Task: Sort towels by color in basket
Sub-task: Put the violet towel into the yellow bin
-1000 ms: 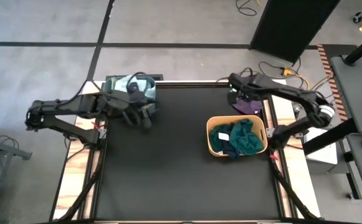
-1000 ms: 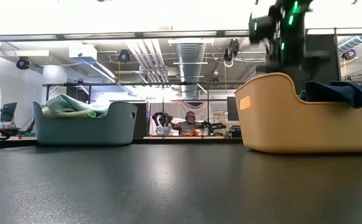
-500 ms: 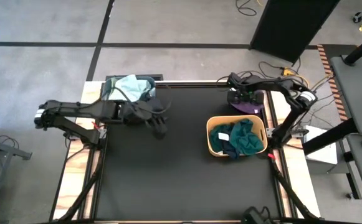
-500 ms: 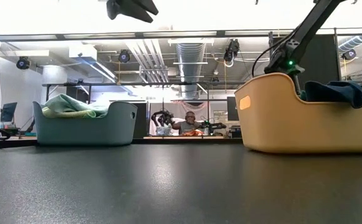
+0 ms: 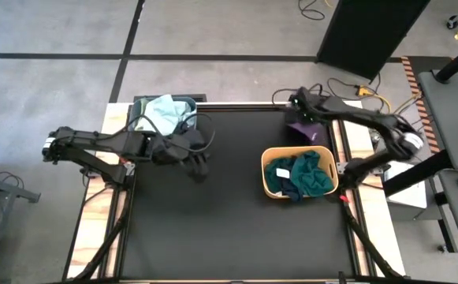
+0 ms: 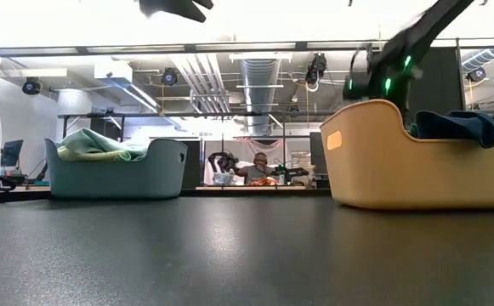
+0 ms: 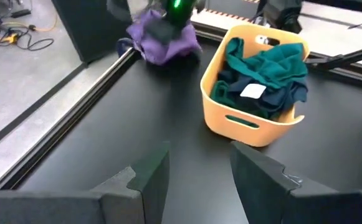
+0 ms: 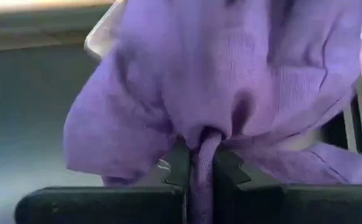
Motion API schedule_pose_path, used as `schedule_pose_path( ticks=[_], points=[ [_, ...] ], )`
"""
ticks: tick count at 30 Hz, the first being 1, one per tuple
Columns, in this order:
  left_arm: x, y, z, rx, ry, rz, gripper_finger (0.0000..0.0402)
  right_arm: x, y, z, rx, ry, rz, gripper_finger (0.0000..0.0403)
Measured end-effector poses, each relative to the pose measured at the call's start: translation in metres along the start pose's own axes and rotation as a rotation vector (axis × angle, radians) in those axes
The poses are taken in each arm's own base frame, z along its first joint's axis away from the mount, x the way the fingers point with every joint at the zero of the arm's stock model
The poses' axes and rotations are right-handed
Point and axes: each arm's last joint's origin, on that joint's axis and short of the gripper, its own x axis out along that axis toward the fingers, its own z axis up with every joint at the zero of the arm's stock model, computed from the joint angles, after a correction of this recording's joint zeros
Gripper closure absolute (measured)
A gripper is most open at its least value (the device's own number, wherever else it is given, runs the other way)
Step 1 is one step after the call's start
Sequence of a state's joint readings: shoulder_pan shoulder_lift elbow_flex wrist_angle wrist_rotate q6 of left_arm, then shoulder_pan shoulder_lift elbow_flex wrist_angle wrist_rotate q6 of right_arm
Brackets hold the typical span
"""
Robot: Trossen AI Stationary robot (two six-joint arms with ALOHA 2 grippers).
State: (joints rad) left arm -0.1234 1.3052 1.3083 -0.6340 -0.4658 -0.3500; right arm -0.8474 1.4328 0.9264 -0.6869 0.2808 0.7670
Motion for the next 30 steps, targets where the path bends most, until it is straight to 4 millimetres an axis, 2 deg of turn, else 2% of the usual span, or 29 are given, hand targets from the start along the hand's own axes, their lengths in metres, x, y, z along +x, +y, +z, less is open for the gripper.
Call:
schedule_pose_path(
  ticks=[4,8,12,15,18,22,25,30],
  points=[
    [0.002,0.000,-0.001,0.008,-0.003,0.032,0.0249,-0.059,0.012,-0.023,-0.024,-0.170,0.157,0.0381],
    [0.011,-0.001,-0.004,0.025,-0.009,0.132,0.0249,-0.117,0.021,-0.063,-0.118,-0.251,0.418,0.0386],
    [0.021,-0.004,-0.007,0.035,0.000,0.152,0.0249,-0.161,0.011,-0.109,-0.182,-0.126,0.661,0.0383],
    [0.033,-0.010,-0.010,0.047,0.018,0.160,0.0249,-0.182,-0.006,-0.142,-0.233,0.039,0.758,0.0378],
    [0.048,-0.016,-0.015,0.060,0.039,0.169,0.0249,-0.188,-0.024,-0.169,-0.300,0.212,0.714,0.0377],
    [0.068,-0.025,-0.020,0.058,0.044,0.164,0.0249,-0.171,-0.040,-0.188,-0.243,0.204,0.483,0.0376],
    [0.073,-0.030,-0.017,0.058,0.068,0.104,0.0249,-0.148,-0.033,-0.201,-0.222,0.206,0.419,0.0376],
    [0.060,-0.033,0.008,0.066,0.035,0.030,0.0249,-0.116,-0.004,-0.219,-0.265,0.220,0.523,0.0375]
  ],
)
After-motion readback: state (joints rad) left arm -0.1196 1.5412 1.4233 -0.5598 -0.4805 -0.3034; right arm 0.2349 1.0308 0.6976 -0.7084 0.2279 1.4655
